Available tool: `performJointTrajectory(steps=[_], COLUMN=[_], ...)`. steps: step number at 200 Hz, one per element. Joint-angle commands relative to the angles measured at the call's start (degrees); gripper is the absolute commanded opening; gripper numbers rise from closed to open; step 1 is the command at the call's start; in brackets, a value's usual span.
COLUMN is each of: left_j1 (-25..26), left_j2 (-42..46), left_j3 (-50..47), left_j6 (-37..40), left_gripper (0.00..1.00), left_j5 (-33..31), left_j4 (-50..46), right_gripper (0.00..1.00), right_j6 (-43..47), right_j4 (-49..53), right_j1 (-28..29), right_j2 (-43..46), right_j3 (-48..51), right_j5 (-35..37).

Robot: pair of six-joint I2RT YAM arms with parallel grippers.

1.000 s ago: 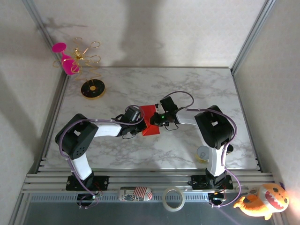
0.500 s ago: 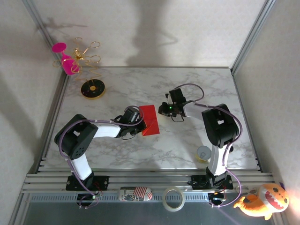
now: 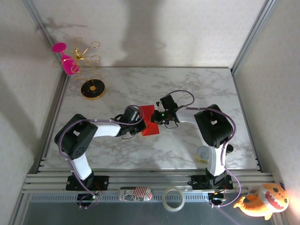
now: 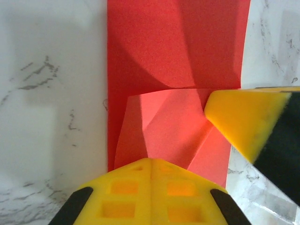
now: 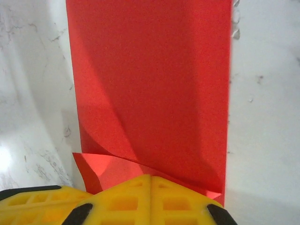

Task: Fold a paper plane with a square sheet of paper (pick it up from the middle)
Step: Fold the triangle a second time at the center of the table.

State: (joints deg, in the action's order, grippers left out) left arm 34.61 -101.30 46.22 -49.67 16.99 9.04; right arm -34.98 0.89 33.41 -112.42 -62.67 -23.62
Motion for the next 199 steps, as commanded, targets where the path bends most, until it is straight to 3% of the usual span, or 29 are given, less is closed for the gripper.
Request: performJointTrajectory(steps=[1,38,69,158,199], left_j1=[-0.69,0.08,0.42,1.07,1.51], left_j2=[0.85,2.19,0.52,-3.34,-2.40], left_j3=[2.21,5.24,4.29,0.45,-1.84], left_j6=[3.81,6.68,5.31,4.49,7.30], left_gripper=[0.00,0.08,0.08,0.06,0.05], left_j5=[1.56,5.62,8.05,7.71,5.61], left_j4=[-6.72,-4.99,-1.57,-0.77,-6.01], right_gripper=[0.03,0.03,0.03,0.02,0.02], right_j6=[-0.46,-1.12,-1.74,-1.77,-1.67], right_j4=[3.78,5.18,5.18,5.97,6.41], right_j1=[-0.01,-0.01,-0.01,0.01,0.03], right_j2=[-2.64,-3.68,-3.86,-4.55,-4.81], right_j3=[-0.93,-0.19,0.19,-0.03,-0.08], right_j5=[2.94,4.32,4.28,4.15,4.41])
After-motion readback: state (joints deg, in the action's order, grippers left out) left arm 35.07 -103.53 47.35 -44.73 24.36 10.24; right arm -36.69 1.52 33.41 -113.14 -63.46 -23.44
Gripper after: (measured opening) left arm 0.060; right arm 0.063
